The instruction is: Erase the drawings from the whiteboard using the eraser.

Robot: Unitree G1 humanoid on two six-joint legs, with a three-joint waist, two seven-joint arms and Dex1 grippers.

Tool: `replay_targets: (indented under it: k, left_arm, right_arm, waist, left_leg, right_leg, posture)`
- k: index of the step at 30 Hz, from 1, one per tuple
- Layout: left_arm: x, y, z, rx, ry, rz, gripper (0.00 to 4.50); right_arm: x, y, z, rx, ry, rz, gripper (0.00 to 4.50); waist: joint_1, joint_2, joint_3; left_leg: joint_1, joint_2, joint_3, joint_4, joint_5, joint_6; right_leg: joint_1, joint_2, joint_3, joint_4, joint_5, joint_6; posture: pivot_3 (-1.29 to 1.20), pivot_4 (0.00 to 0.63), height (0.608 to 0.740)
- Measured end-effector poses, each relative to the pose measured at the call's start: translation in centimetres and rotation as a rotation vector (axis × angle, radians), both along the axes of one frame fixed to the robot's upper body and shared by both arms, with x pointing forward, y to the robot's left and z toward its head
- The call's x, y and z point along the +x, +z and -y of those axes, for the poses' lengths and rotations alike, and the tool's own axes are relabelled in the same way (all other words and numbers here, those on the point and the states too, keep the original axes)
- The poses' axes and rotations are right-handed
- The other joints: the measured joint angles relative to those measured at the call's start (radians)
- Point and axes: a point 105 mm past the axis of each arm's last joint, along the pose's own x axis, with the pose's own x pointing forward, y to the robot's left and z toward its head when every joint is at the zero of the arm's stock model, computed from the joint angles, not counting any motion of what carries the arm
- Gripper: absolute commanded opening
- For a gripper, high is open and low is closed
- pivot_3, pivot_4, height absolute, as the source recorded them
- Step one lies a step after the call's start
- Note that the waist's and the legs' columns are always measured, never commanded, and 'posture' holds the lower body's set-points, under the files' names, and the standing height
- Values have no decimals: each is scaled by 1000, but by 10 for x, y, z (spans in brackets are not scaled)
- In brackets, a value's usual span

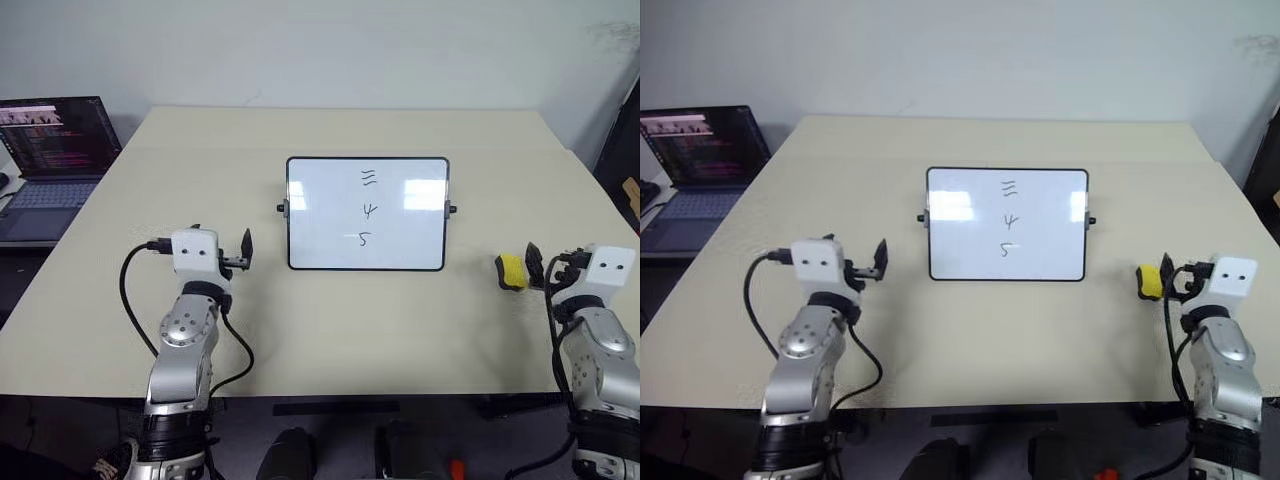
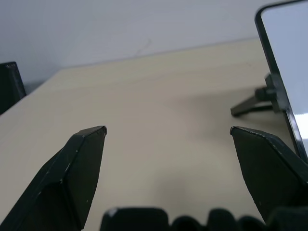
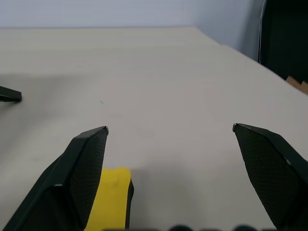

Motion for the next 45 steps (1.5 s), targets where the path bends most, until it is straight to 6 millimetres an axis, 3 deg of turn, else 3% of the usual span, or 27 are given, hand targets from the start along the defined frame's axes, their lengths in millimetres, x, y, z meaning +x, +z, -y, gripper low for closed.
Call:
replay_targets:
  k: [6, 12, 14, 19, 22, 24, 28, 34, 39, 45]
  left_arm:
    - [0, -5, 5, -7, -35, -16, 4500]
    - [-4, -10, 14, -51, -167, -66, 4500]
    - [-7, -1, 19, -20, -274, -63, 4500]
    - [-13, 26, 27, 30, -509, -61, 4500]
    - [-18, 52, 47, 65, -713, -47, 4500]
    - [-22, 58, 66, 132, -864, -66, 4500]
    - [-34, 56, 98, 198, -1094, -115, 4500]
    - [-43, 53, 124, 276, -1285, -148, 4500]
    - [-44, 49, 125, 281, -1300, -163, 4500]
    - [-45, 44, 124, 271, -1296, -178, 4500]
  right_arm:
    - [-7, -4, 5, -20, -37, -43, 4479]
    - [-2, 33, -7, -55, -9, 44, 4479]
    - [-1, 37, -16, -20, 30, 56, 4479]
    - [3, 25, -47, 52, 176, -1, 4479]
    - [2, 26, -54, 69, 197, -32, 4479]
    - [1, 25, -61, 78, 210, -63, 4479]
    - [1, 11, -61, 116, 189, -158, 4479]
    - [15, 4, -52, 113, 153, -209, 4479]
    - [21, -14, -40, 118, 124, -263, 4479]
    - [30, -18, -35, 127, 126, -265, 4479]
  waist:
    - [1, 0, 0]
    - [-2, 0, 0]
    - [-1, 0, 0]
    - [-2, 1, 1]
    - [2, 1, 1]
    - [3, 2, 1]
    - [1, 2, 1]
    - [-11, 2, 1]
    - [-20, 2, 1]
    - [-24, 2, 1]
  left_leg:
    - [0, -1, 1, 1, 0, 0]
    - [0, 0, 0, 1, 0, 0]
    - [0, 0, 0, 1, 0, 0]
    - [0, -1, 0, 1, 0, 0]
    - [-1, -1, -1, 1, 0, 0]
    - [-1, -1, -1, 1, 0, 0]
    - [-1, -1, -1, 0, 0, 0]
    - [-1, 0, 0, 0, 0, 0]
    - [-1, 1, 0, 0, 0, 1]
    - [-1, 1, 0, 0, -1, 1]
  right_leg:
    - [0, 0, 0, 0, 0, 0]
    - [0, 0, 0, 0, 0, 0]
    - [0, 1, -1, 0, 0, 0]
    - [0, 1, 0, 0, 0, 0]
    - [0, 2, -1, 0, 0, 0]
    - [0, 4, -1, -1, 0, 0]
    - [0, 4, 0, -1, 0, 0]
    - [-1, 5, 0, -1, 0, 0]
    - [-1, 5, 1, -2, 0, 0]
    - [-1, 5, 1, -2, 0, 0]
  posture:
    - [0, 150, 740]
    - [0, 150, 740]
    - [0, 150, 740]
    - [0, 150, 740]
    - [0, 150, 740]
    - [0, 150, 740]
    - [0, 150, 740]
    - [0, 150, 740]
    - [0, 150, 740]
    - [0, 150, 740]
